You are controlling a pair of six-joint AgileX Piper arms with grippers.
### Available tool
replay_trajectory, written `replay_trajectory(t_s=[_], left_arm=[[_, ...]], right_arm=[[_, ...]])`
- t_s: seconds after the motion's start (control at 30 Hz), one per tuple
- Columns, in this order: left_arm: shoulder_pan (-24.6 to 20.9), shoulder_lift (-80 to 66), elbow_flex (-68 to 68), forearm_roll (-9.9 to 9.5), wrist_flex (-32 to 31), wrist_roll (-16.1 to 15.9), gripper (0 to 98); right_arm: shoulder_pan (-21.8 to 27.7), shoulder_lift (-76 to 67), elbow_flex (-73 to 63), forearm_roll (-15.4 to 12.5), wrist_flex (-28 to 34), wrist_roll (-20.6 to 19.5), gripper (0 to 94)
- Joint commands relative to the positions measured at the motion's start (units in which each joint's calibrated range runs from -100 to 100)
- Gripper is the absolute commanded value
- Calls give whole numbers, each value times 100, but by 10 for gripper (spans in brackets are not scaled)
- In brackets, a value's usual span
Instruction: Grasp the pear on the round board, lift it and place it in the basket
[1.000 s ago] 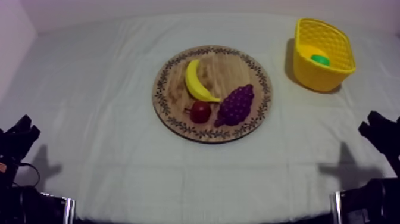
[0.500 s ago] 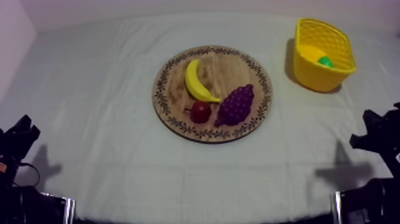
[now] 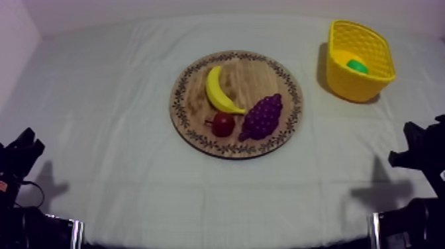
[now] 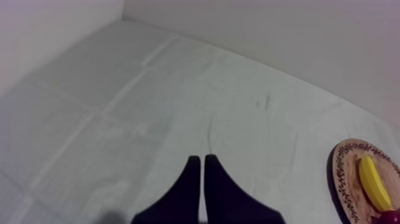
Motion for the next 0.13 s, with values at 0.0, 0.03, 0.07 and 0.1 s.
replay_trajectory(t_s=[0.0, 0.03, 0.07, 0.1], left_arm=[[-3, -4, 0, 0, 2, 0, 1], [-3, -4, 0, 0, 2, 0, 1], [-3, -4, 0, 0, 2, 0, 1], [-3, -4, 0, 0, 2, 0, 1]], right_arm=[[1, -4, 4, -4, -8, 5, 7], [1, -4, 4, -4, -8, 6, 7], [1, -4, 4, -4, -8, 5, 7], [1, -4, 4, -4, -8, 4, 7]])
